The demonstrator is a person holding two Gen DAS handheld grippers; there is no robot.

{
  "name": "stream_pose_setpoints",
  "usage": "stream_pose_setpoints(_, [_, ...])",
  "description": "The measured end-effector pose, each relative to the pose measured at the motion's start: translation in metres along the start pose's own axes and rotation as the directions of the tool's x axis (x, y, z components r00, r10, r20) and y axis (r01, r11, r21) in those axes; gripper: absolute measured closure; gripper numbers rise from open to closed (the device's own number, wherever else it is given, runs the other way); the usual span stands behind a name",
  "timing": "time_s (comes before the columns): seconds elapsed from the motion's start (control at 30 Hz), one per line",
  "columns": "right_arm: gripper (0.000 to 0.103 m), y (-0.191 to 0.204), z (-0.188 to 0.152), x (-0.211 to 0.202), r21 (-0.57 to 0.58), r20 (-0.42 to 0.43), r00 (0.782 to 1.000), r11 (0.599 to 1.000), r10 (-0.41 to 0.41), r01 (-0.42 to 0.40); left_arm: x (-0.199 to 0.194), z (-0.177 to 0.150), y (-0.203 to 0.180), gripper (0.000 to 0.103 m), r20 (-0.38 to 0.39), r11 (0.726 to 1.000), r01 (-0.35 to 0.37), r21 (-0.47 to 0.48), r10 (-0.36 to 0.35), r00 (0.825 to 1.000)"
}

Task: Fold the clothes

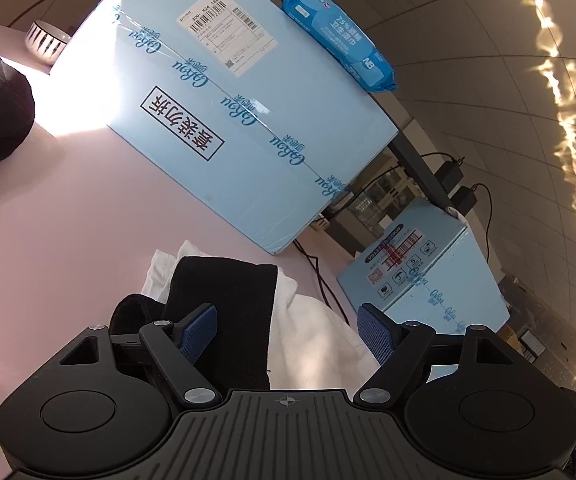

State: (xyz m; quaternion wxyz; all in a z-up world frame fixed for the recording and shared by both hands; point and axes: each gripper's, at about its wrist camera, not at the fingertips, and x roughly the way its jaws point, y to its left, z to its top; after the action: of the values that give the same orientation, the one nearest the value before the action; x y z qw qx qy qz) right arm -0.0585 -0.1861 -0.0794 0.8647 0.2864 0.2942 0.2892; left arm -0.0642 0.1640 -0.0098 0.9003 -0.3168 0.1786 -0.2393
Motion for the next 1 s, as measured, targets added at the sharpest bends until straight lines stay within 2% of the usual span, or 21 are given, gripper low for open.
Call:
stream_pose_setpoints(0.1, [0.003, -0.003, -0.001, 0.001, -0.016, 0.004, 1.000, 0.999, 0.029, -0.029, 0.000, 0.007, 0.006, 0.018, -0.027, 0.993, 0.082, -0.089, -0.085, 0.996])
stream_pose_setpoints(0.2, [0.002, -0.008, 0.001, 0.000, 0.010, 0.005, 0.998, 0.998, 0.066, -0.066, 0.000, 0.024, 0.002, 0.018, -0.038, 0.962, 0.207, -0.179, -0.217, 0.975])
stream_pose_setpoints(0.27, [0.002, -0.010, 0.002, 0.000, 0.023, 0.005, 0.997, 0.997, 0.074, -0.074, 0.007, 0.038, -0.010, 0.018, -0.046, 0.960, 0.222, -0.173, -0.233, 0.971])
stream_pose_setpoints(0.37, [0.002, -0.011, 0.002, 0.000, 0.018, 0.003, 0.997, 0.997, 0.080, -0.080, 0.036, 0.053, -0.035, 0.018, -0.105, 0.983, 0.174, -0.065, -0.180, 0.978])
stream_pose_setpoints(0.43, [0.002, -0.011, 0.002, 0.000, 0.012, 0.002, 0.996, 0.996, 0.086, -0.086, 0.061, 0.055, -0.044, 0.018, -0.171, 0.988, 0.151, -0.026, -0.154, 0.973])
stream_pose_setpoints(0.53, [0.002, -0.013, 0.002, -0.001, 0.024, 0.000, 0.995, 0.995, 0.098, -0.098, 0.098, 0.052, -0.032, 0.018, -0.274, 0.989, 0.105, -0.103, -0.130, 0.953])
stream_pose_setpoints(0.6, [0.002, -0.016, 0.003, -0.002, 0.049, 0.000, 0.994, 0.993, 0.112, -0.112, 0.119, 0.044, -0.015, 0.018, -0.327, 0.989, 0.009, -0.148, -0.057, 0.943])
stream_pose_setpoints(0.67, [0.002, -0.021, 0.005, -0.002, 0.087, 0.001, 0.991, 0.987, 0.132, -0.132, 0.127, 0.039, -0.006, 0.019, -0.337, 0.988, 0.001, -0.156, -0.054, 0.940])
stream_pose_setpoints(0.83, [0.002, -0.026, 0.007, -0.003, 0.127, 0.001, 0.988, 0.980, 0.152, -0.150, 0.124, 0.042, -0.014, 0.019, -0.342, 0.990, -0.025, -0.140, -0.025, 0.939])
stream_pose_setpoints(0.93, [0.002, -0.026, 0.006, -0.004, 0.123, 0.003, 0.989, 0.981, 0.151, -0.150, 0.105, 0.048, -0.034, 0.019, -0.319, 1.000, -0.004, -0.015, -0.001, 0.948])
stream_pose_setpoints(1.0, [0.002, -0.026, 0.005, -0.004, 0.125, 0.005, 0.989, 0.981, 0.150, -0.150, 0.083, 0.048, -0.051, 0.019, -0.289, 0.994, 0.025, 0.106, 0.007, 0.957])
